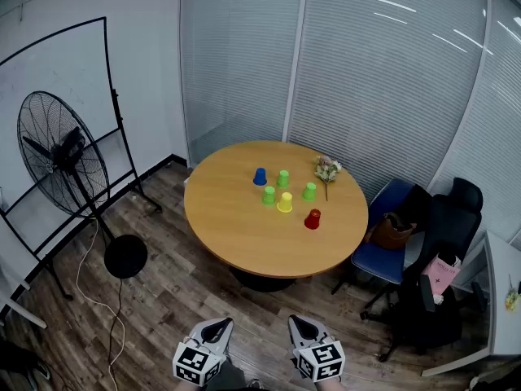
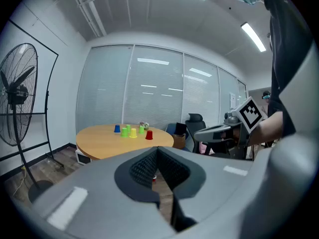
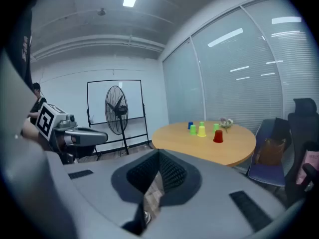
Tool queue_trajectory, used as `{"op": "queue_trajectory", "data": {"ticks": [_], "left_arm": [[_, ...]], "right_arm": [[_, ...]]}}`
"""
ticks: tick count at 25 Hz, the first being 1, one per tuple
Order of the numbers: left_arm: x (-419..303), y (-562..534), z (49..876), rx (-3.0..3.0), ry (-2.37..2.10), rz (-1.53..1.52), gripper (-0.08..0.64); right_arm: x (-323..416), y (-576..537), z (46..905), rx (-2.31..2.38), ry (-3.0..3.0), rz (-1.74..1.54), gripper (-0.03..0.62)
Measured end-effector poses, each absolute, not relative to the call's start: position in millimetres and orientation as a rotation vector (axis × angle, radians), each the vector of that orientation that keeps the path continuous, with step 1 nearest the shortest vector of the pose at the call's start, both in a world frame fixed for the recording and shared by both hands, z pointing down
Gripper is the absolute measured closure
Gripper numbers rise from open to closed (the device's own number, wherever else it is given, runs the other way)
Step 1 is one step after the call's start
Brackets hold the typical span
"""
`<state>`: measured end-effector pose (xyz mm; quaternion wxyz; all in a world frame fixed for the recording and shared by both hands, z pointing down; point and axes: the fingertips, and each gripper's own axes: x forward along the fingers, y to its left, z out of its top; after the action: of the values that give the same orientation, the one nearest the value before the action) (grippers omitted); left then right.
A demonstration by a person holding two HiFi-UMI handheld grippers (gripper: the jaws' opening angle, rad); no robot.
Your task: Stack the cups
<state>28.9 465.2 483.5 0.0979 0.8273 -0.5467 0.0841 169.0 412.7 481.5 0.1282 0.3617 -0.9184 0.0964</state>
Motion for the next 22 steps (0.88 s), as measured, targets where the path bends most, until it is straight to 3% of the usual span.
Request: {"op": "queue_trajectory", "data": {"ticks": [13, 15, 17, 22], "left_arm": [[49, 455, 471, 2.489, -1.596, 0.183, 0.547], [46, 445, 472, 2.489, -1.564, 0.159, 0.498], [43, 434, 474, 2.487, -1.538, 0.152, 0.391], [29, 405, 477, 2.497, -1.473, 0.143, 0.379]], "right_arm": [[169, 410, 472, 0.988, -2.782, 0.337, 0.577], [159, 405, 471, 0.962, -2.801, 0.352, 0.514], [152, 398, 473, 0.952, -2.797, 0.364, 0.435], [137, 371, 475, 1.006, -2.766, 0.399, 0.423]]}}
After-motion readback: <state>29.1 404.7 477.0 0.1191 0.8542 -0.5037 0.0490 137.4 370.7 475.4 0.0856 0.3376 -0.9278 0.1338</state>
